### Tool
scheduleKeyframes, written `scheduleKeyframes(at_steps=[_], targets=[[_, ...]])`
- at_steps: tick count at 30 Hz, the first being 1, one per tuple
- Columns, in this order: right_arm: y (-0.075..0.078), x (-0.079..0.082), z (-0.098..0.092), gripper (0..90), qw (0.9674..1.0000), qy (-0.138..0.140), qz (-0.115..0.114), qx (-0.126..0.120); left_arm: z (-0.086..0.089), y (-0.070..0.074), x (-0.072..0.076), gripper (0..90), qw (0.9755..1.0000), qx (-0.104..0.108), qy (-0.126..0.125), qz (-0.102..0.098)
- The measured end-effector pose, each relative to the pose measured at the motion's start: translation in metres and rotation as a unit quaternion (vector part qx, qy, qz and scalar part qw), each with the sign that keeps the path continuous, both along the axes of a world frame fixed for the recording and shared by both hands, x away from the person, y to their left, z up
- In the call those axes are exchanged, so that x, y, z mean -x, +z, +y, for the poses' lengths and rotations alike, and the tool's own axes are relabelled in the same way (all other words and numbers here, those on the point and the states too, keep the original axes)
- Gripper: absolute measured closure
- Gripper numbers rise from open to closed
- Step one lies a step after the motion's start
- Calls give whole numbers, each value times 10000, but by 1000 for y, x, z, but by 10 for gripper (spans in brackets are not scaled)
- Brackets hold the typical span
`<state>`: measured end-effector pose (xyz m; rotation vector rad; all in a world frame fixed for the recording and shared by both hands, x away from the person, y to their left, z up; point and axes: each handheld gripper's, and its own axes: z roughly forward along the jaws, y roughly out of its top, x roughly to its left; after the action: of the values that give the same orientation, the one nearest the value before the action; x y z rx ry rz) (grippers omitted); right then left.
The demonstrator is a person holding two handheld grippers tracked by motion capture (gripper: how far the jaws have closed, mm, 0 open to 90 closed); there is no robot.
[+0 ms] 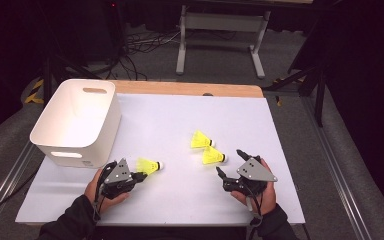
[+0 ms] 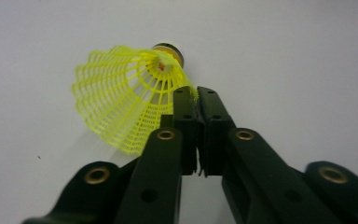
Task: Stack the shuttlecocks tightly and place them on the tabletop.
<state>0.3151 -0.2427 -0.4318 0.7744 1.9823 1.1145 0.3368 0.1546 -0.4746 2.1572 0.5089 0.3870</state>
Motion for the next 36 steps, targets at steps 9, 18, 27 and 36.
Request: scheduleKeyframes(at_steps=[9,18,27,36], targets=[[0,-1,0,171,10000,40,40,3,3,17,-10,896,9981,127,507,-332],[-2,-2,-1,168,9999,99,99,23,3,35,-24,897,9953,177,869,-381],[-2,-3,-2,165,9998,106,178,37,19,39,-22,898,9941,207,1010,-322],[-2,-3,-1,164,9996,131,219,80,26,32,-22,898,9928,22,1173,-262]])
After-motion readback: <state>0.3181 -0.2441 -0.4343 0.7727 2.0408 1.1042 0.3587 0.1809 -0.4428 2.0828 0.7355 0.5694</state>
